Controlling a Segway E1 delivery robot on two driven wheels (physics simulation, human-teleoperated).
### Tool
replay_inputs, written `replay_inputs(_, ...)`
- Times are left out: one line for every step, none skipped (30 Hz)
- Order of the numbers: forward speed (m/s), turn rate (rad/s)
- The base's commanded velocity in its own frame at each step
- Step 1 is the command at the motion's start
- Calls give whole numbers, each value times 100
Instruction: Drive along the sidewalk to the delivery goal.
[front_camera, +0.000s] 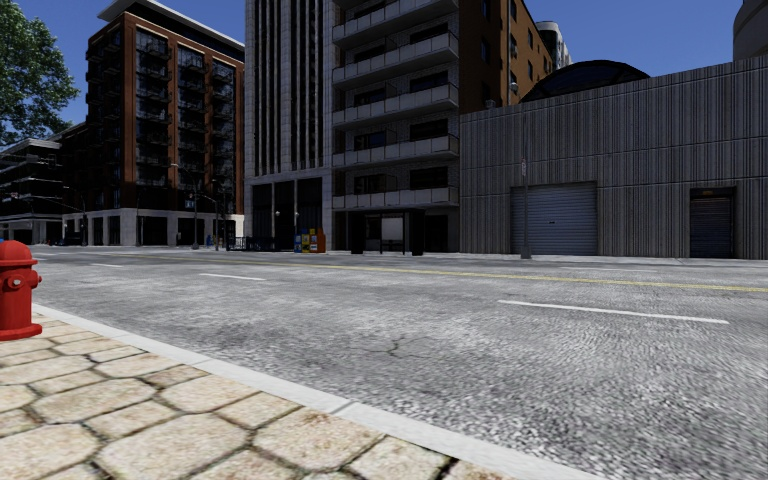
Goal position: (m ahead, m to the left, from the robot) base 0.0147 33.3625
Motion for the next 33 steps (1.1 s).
replay_inputs(0,0)
replay_inputs(0,0)
replay_inputs(0,0)
replay_inputs(0,0)
replay_inputs(0,0)
replay_inputs(0,0)
replay_inputs(0,0)
replay_inputs(0,0)
replay_inputs(0,0)
replay_inputs(0,0)
replay_inputs(0,0)
replay_inputs(0,0)
replay_inputs(0,0)
replay_inputs(0,0)
replay_inputs(0,0)
replay_inputs(0,0)
replay_inputs(0,0)
replay_inputs(0,0)
replay_inputs(0,0)
replay_inputs(0,0)
replay_inputs(0,0)
replay_inputs(0,0)
replay_inputs(0,0)
replay_inputs(0,0)
replay_inputs(0,0)
replay_inputs(0,0)
replay_inputs(0,0)
replay_inputs(0,0)
replay_inputs(0,0)
replay_inputs(0,0)
replay_inputs(0,3)
replay_inputs(0,13)
replay_inputs(0,62)
